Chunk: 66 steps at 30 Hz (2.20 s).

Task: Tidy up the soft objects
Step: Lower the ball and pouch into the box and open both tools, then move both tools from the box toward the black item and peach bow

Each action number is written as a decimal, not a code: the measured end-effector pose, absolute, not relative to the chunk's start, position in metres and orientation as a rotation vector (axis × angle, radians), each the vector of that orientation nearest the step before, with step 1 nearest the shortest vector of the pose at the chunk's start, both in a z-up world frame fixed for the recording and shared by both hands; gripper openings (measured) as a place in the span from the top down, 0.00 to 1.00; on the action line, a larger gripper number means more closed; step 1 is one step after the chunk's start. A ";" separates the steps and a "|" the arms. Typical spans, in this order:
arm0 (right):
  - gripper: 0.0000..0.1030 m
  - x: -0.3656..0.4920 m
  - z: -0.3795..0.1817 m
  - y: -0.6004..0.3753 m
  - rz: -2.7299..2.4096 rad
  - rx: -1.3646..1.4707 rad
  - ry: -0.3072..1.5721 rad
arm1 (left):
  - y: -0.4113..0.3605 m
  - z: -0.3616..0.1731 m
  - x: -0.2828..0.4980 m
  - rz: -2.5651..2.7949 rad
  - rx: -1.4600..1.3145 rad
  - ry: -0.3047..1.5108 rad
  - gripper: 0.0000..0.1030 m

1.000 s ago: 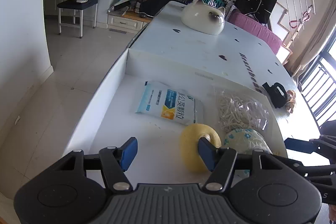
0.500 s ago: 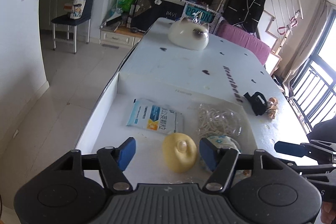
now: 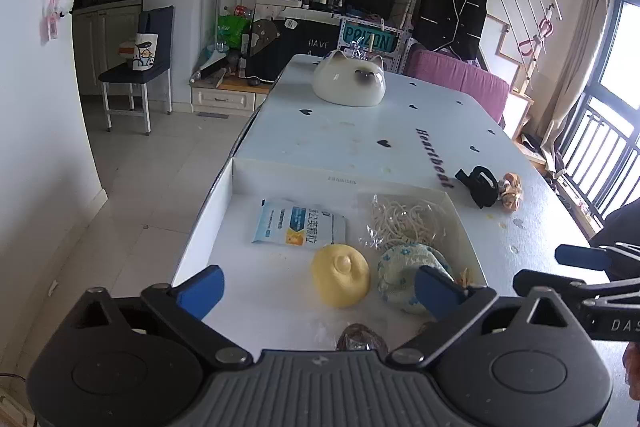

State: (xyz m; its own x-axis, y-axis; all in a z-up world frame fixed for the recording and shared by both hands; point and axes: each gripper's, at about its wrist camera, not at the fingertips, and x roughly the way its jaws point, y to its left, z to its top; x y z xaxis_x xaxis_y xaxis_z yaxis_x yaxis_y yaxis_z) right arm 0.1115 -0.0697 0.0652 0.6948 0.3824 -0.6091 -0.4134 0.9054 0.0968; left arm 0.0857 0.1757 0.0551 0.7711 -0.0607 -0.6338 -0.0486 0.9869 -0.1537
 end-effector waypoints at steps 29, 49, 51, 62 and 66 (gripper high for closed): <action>0.00 0.096 0.075 -0.105 0.379 -0.037 0.586 | 0.142 0.070 0.066 0.010 -0.100 0.634 0.00; 0.00 0.107 0.079 -0.164 0.256 -0.003 0.565 | 0.073 0.087 0.110 -0.083 -0.033 0.598 0.00; 0.00 0.109 0.078 -0.172 0.240 0.005 0.565 | 0.064 0.088 0.115 -0.094 -0.031 0.588 0.00; 0.00 0.127 0.070 -0.210 0.166 0.029 0.577 | 0.021 0.088 0.149 -0.184 -0.012 0.570 0.00; 0.00 0.137 0.066 -0.221 0.150 0.035 0.586 | 0.007 0.087 0.164 -0.213 -0.022 0.585 0.00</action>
State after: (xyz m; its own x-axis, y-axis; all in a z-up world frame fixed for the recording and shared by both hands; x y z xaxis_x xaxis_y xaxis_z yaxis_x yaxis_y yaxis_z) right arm 0.1370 -0.2215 0.0659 0.8228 0.1514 -0.5479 -0.1314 0.9884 0.0758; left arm 0.1639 0.0066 0.0868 0.8124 -0.2058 -0.5456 0.1932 0.9778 -0.0812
